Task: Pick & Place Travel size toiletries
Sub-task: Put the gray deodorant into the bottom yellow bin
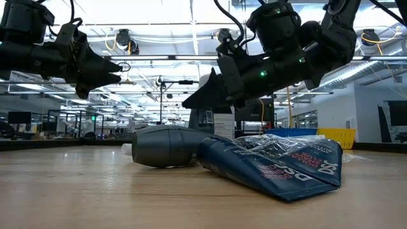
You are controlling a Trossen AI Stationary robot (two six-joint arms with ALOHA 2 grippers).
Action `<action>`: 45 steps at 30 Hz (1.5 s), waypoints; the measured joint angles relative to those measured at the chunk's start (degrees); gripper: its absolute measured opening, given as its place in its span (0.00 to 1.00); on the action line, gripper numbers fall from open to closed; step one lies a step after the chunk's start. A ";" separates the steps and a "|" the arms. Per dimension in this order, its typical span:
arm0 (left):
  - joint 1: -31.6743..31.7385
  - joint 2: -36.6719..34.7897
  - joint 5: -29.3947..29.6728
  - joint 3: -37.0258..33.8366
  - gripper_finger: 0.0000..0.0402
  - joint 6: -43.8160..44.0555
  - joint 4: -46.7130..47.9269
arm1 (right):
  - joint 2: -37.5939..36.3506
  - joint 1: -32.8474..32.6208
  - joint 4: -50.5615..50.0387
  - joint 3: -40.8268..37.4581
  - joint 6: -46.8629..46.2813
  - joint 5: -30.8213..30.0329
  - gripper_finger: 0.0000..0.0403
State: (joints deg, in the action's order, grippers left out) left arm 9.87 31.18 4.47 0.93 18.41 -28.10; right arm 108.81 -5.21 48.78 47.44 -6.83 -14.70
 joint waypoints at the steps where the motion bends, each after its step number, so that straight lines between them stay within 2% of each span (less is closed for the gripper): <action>1: 0.00 0.02 0.00 0.00 0.42 0.00 0.00 | 0.00 0.00 0.01 0.00 0.00 0.00 0.73; 6: 0.00 0.02 -0.02 0.00 0.42 0.01 0.00 | 0.00 0.00 -0.14 0.00 -0.06 0.02 0.70; 10: 0.00 0.02 -0.02 0.00 0.42 0.02 0.01 | 0.00 0.00 -1.94 0.00 -1.47 0.06 0.62; 13: 0.00 0.01 -0.03 0.00 0.42 0.02 0.01 | 0.00 0.00 -2.18 0.00 -1.51 0.23 0.52; 17: 0.00 0.02 -0.04 0.00 0.42 0.04 0.00 | 0.00 0.00 -1.73 0.00 -1.57 2.95 0.34; 19: 0.00 0.02 -0.04 0.00 0.42 0.04 0.00 | -0.07 -0.02 -1.50 0.06 -1.61 2.88 0.29; 35: 0.00 0.01 -0.07 0.00 0.42 0.31 0.01 | -0.60 -0.02 -1.21 0.07 -1.25 2.88 0.27; 39: 0.00 0.02 -0.09 0.00 0.42 0.39 0.02 | -3.41 -0.02 -3.50 -0.07 0.13 2.74 0.27; 45: -0.22 0.00 -0.24 0.00 0.42 1.16 0.02 | -11.69 -0.03 -11.11 -0.04 1.77 0.83 0.27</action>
State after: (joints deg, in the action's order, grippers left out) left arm 9.65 31.18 4.23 0.93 19.57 -28.08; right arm 97.12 -5.24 37.68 47.40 -5.06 -13.87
